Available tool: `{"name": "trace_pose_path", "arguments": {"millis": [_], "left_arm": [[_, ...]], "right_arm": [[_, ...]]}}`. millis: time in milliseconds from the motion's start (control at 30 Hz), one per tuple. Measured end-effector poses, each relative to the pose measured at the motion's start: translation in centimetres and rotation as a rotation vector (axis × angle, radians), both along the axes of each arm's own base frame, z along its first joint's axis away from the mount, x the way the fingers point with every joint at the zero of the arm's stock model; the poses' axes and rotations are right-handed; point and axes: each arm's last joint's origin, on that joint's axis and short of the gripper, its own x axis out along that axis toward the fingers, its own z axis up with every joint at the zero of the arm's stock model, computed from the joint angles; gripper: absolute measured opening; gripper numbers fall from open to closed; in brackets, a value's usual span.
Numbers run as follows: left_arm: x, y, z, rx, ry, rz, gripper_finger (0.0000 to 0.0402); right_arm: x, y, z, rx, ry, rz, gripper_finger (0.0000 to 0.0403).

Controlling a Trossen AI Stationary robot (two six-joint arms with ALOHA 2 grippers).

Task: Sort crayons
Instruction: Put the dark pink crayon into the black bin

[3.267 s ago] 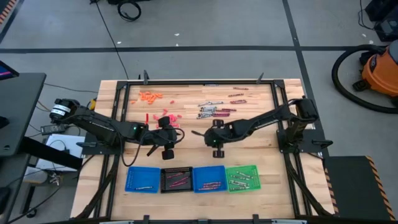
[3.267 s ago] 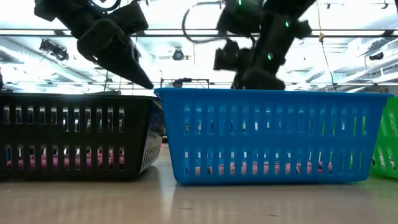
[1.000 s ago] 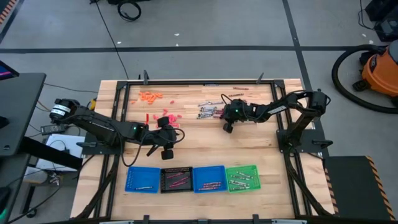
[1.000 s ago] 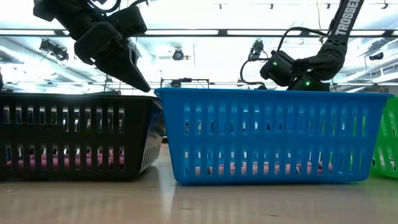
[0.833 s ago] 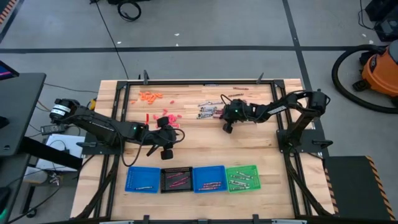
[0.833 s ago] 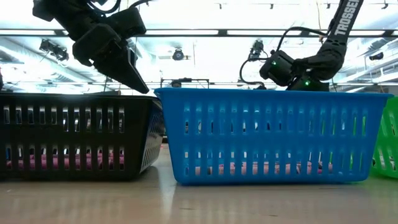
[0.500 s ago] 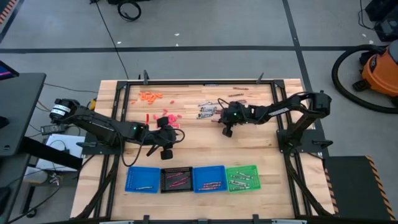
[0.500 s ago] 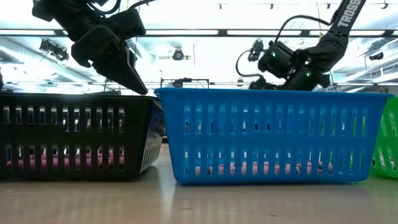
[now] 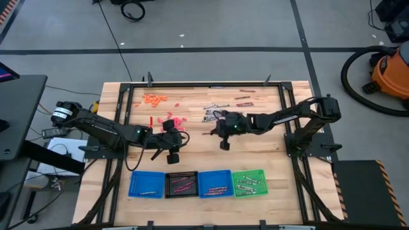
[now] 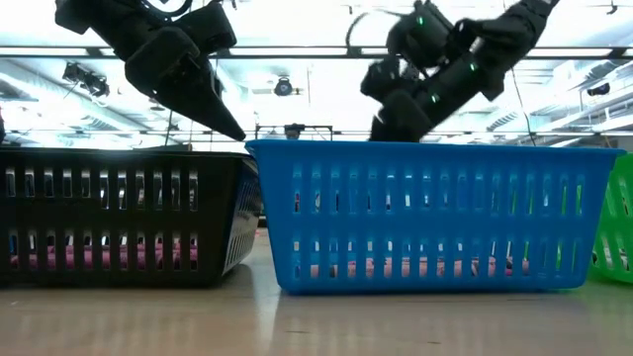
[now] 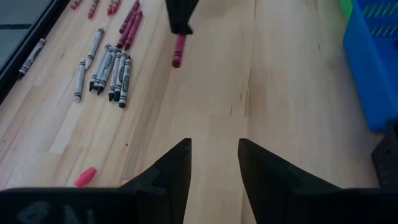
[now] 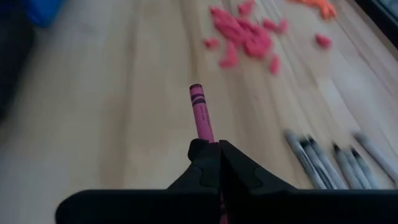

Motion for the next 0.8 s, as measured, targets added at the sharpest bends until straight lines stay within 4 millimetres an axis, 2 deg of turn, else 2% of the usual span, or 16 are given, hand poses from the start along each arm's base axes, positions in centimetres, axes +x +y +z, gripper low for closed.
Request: {"name": "trace_pose_path", "arguments": {"millis": [367,533,800], "left_arm": [[-0.4,-0.2,-0.3,0.017,0.052,-0.020,0.0144],[-1.0,-1.3,-0.7,0.032,0.108,-0.058,0.0144],[-2.8,-3.3,0.7,0.137,0.041,-0.058,0.0144]], "right_arm": [[1.8,4.2,3.0,0.032,-0.065,0.075,0.0008],[1.9,5.8,3.3,0.056,-0.079,0.071,0.0008],[1.7,8.6,3.9,0.077,-0.146,0.075,0.0009]]}}
